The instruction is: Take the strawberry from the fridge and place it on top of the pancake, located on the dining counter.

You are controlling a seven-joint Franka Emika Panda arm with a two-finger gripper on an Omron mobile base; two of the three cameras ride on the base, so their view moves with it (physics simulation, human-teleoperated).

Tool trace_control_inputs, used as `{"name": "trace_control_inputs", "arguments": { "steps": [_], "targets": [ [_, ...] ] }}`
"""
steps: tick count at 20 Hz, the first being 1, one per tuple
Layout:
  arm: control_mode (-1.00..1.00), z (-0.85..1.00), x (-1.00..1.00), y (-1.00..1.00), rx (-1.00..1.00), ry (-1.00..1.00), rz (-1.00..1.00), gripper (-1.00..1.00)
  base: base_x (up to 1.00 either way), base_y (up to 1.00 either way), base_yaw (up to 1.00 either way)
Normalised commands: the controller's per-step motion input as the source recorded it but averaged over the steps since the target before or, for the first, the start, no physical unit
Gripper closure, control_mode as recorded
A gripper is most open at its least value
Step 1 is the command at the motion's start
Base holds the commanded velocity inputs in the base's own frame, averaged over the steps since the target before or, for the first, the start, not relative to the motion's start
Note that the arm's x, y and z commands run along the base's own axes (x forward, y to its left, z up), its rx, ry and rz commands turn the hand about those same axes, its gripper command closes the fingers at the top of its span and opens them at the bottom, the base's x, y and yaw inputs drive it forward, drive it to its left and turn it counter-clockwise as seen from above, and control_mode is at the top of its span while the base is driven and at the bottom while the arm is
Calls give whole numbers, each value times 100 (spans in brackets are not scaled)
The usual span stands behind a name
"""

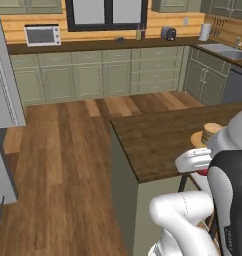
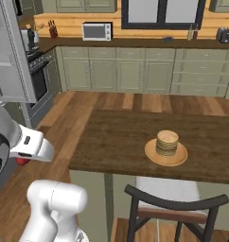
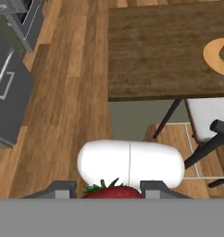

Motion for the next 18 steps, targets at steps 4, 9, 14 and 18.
{"name": "trace_control_inputs", "arguments": {
  "steps": [4, 9, 14, 18],
  "targets": [
    [100, 0, 0, 0, 0, 0, 0, 100, 8, -100, -12],
    [100, 0, 0, 0, 0, 0, 0, 100, 44, -76, -39],
    [100, 0, 0, 0, 0, 0, 0, 100, 49, -47, -62],
    [100, 0, 0, 0, 0, 0, 0, 100, 53, -45, -61]
  ]
}}
